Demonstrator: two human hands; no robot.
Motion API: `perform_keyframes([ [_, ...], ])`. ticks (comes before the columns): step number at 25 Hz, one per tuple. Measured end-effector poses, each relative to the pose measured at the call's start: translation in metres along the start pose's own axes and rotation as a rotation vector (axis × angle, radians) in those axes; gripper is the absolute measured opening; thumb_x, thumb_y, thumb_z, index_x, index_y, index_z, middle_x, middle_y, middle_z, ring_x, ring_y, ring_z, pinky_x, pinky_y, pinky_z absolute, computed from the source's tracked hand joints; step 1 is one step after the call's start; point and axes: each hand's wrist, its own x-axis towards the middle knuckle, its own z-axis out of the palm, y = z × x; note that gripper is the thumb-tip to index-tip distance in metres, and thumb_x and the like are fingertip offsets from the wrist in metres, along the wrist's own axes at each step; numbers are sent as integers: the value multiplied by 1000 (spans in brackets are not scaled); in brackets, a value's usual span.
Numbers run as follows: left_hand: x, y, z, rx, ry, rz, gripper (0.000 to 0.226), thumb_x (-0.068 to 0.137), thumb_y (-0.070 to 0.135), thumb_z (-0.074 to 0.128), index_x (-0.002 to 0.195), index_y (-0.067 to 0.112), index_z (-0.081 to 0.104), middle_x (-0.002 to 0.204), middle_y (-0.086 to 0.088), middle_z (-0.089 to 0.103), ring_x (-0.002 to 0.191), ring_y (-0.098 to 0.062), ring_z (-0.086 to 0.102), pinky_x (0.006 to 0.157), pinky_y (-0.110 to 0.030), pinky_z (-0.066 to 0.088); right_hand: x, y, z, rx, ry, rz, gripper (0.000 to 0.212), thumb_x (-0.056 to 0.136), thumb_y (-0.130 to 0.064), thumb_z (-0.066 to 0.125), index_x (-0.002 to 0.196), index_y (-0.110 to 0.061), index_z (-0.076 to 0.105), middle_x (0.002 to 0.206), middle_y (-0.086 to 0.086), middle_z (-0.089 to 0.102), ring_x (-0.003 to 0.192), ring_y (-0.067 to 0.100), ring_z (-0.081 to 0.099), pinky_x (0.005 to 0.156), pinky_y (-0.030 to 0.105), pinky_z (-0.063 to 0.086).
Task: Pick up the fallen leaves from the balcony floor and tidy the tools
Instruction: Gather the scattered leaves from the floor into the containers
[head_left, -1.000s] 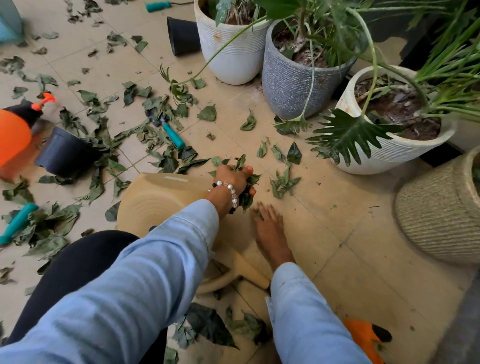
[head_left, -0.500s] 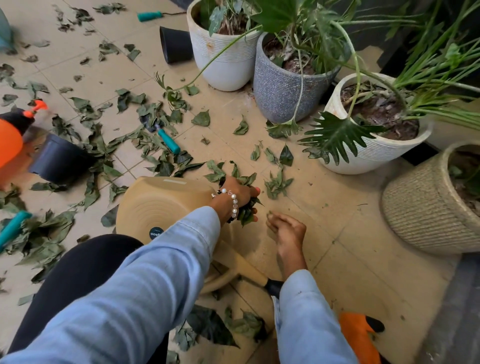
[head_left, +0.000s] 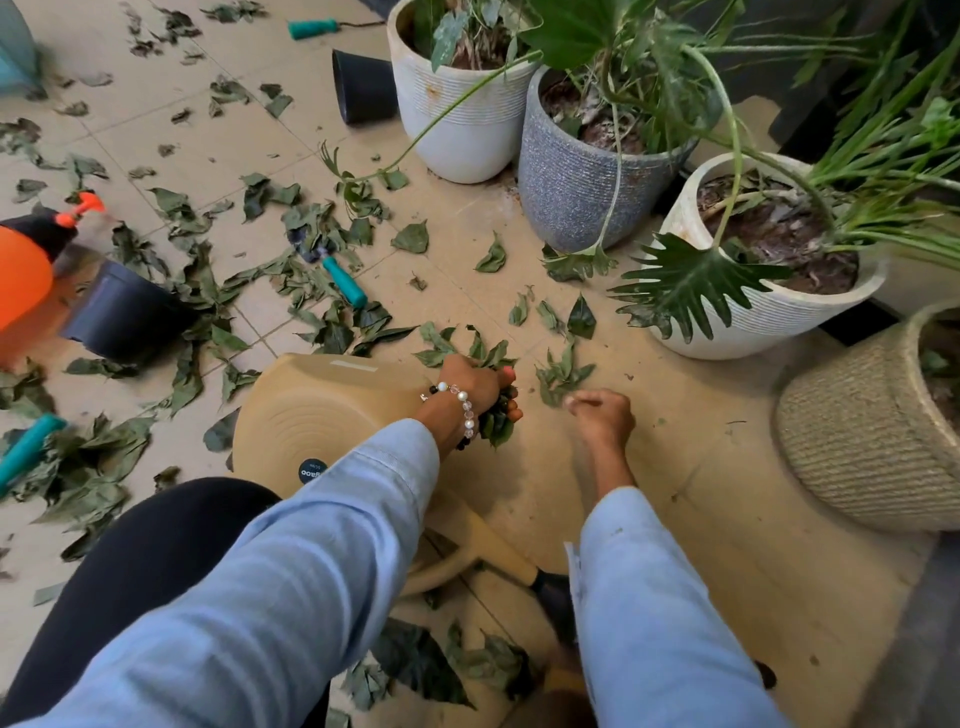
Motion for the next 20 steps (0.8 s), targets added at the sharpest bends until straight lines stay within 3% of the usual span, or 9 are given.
perform_keyframes([
  [3, -5, 1, -2, 7, -19, 32, 25, 94, 17, 61, 80, -3, 55, 59, -10, 57, 39, -20, 51, 40, -24, 45, 38, -4, 27, -447, -159, -190, 74, 80, -19, 75, 144, -18, 38, 151, 13, 33, 136, 35, 32, 107, 40, 34],
  [5, -3, 2, -6, -11, -26, 23, 28, 93, 23, 63, 78, 0, 55, 53, -7, 57, 39, -19, 50, 40, -22, 43, 54, -4, 50, -738, -287, -344, 83, 85, -24, 70, 151, -27, 20, 159, 8, 8, 143, 39, 12, 113, 48, 24],
  [7, 0, 2, -10, -21, -9, 18, 29, 92, 25, 65, 78, 1, 54, 51, -6, 57, 38, -18, 48, 38, -20, 42, 58, 7, 67, -939, -225, -514, 63, 90, -21, 61, 147, -18, 33, 154, 13, 25, 137, 36, 27, 110, 42, 30],
  [9, 4, 1, -15, -23, -4, 17, 30, 90, 26, 67, 78, 2, 54, 52, -7, 57, 40, -19, 49, 40, -21, 43, 50, 24, 74, -977, -60, -681, 34, 94, -7, 50, 127, -7, 57, 129, 14, 55, 115, 29, 52, 96, 33, 41],
  [13, 9, -3, -12, 1, 10, 41, 33, 88, 28, 70, 86, -2, 57, 59, -10, 60, 46, -23, 53, 47, -26, 46, 39, 46, 57, -1051, 8, -699, 24, 92, 0, 51, 104, -8, 70, 100, 9, 68, 91, 21, 63, 77, 26, 48],
  [15, 10, -4, -8, -30, 6, 53, 38, 87, 26, 70, 103, -6, 57, 59, -9, 62, 44, -24, 56, 48, -30, 50, 27, 37, 44, -595, -16, -359, 19, 88, -3, 60, 98, -11, 74, 97, 8, 71, 90, 23, 64, 75, 26, 49],
  [17, 11, -6, -7, -52, 21, 77, 48, 88, 22, 70, 116, -12, 52, 62, -9, 64, 43, -23, 57, 59, -45, 59, 8, 18, 27, 279, -109, 114, 14, 84, 1, 64, 90, -9, 71, 92, 10, 71, 82, 25, 65, 65, 28, 52],
  [19, 11, -6, -5, -57, 72, 129, 46, 88, 23, 69, 117, -10, 56, 68, -8, 68, 49, -22, 62, 70, -54, 59, -22, 4, 6, 962, -269, 328, 13, 86, 5, 54, 90, -5, 62, 91, 16, 67, 73, 21, 63, 56, 26, 53],
  [20, 9, -5, -4, -66, 97, 154, 47, 88, 25, 70, 119, -7, 56, 71, -8, 69, 54, -21, 65, 72, -53, 59, -36, -2, -2, 1143, -342, 365, 15, 85, 3, 48, 90, -6, 59, 86, 15, 64, 65, 19, 60, 51, 23, 49],
])
